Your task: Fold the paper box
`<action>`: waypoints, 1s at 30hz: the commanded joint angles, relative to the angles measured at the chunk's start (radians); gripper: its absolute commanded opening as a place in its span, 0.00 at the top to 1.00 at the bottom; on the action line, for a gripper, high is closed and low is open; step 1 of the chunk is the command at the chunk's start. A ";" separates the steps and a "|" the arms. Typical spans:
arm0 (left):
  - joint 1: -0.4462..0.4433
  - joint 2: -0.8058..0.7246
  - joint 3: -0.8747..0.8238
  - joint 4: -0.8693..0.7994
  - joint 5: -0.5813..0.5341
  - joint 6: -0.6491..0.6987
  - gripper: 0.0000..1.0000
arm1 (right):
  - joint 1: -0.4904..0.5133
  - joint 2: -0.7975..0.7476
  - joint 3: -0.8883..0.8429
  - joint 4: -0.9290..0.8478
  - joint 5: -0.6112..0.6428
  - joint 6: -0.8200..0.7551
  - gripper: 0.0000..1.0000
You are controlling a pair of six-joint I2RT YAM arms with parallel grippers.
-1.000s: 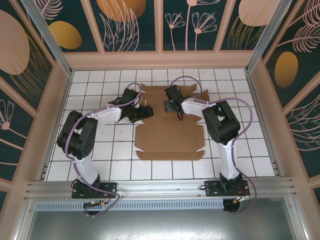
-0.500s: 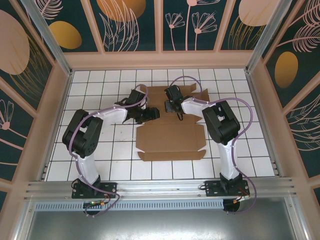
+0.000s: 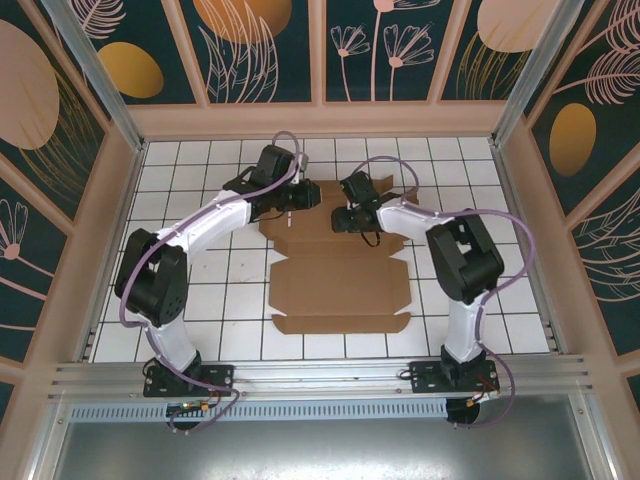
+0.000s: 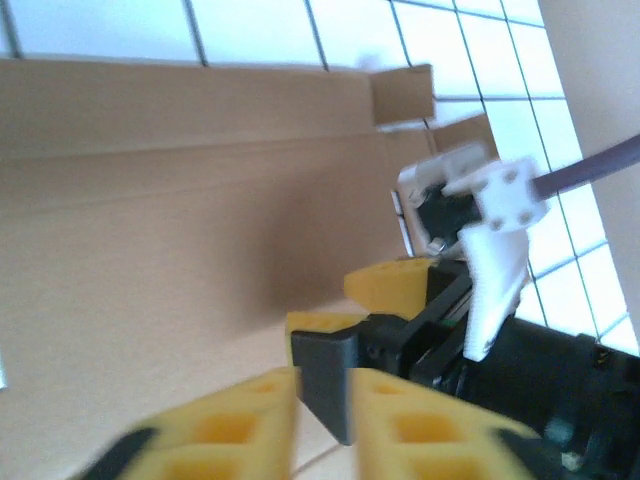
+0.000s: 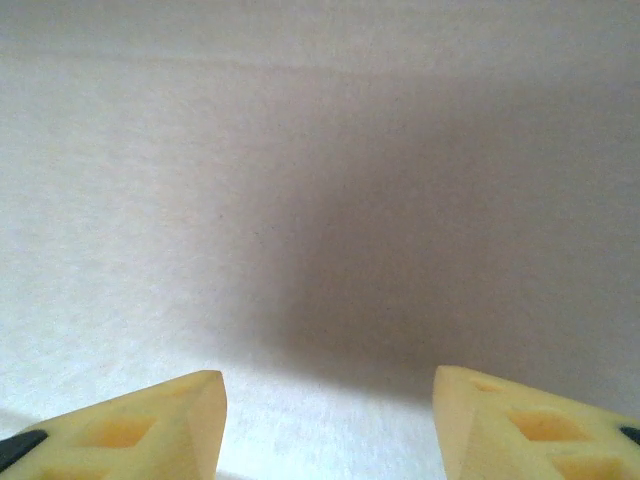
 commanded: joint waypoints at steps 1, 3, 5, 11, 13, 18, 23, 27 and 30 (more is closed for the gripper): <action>-0.034 0.051 0.004 0.031 0.066 0.005 0.98 | -0.075 -0.128 -0.060 0.040 -0.032 0.054 0.42; -0.047 0.082 -0.007 0.066 0.096 -0.016 1.00 | -0.111 -0.156 -0.103 0.054 -0.042 0.060 0.43; -0.070 0.124 0.006 0.067 0.099 -0.012 1.00 | -0.137 -0.173 -0.154 0.070 -0.052 0.056 0.46; -0.088 0.282 0.052 0.006 0.044 -0.054 1.00 | -0.153 -0.130 -0.240 0.091 -0.073 0.060 0.51; -0.089 0.323 0.063 -0.011 0.025 -0.056 1.00 | -0.153 -0.092 -0.242 0.078 -0.075 0.054 0.51; -0.077 0.377 0.073 -0.044 -0.020 -0.065 1.00 | -0.136 -0.036 -0.238 0.042 -0.031 0.043 0.51; -0.033 0.401 0.048 -0.011 -0.002 -0.089 1.00 | -0.115 -0.034 -0.270 0.034 0.019 0.046 0.49; 0.006 0.432 0.067 -0.013 -0.009 -0.090 1.00 | -0.114 -0.046 -0.309 0.032 0.019 0.070 0.49; 0.017 0.465 0.123 -0.053 -0.032 -0.064 1.00 | -0.080 -0.084 -0.351 0.041 -0.028 0.105 0.49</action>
